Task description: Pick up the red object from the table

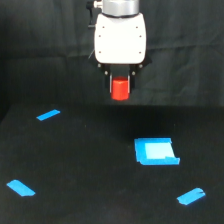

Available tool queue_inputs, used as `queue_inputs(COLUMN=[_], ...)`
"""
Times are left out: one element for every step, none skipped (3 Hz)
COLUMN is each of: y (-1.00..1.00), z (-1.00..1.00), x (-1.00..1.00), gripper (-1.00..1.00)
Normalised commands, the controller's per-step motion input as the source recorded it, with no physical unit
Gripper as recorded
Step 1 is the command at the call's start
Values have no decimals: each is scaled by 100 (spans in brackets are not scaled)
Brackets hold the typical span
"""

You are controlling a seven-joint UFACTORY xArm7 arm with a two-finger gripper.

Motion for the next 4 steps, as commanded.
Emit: queue_inputs(y=[-14,-12,-17,-17], z=[8,6,2,1], x=[-3,-1,-3,-2], gripper=[-100,-100,-100,-100])
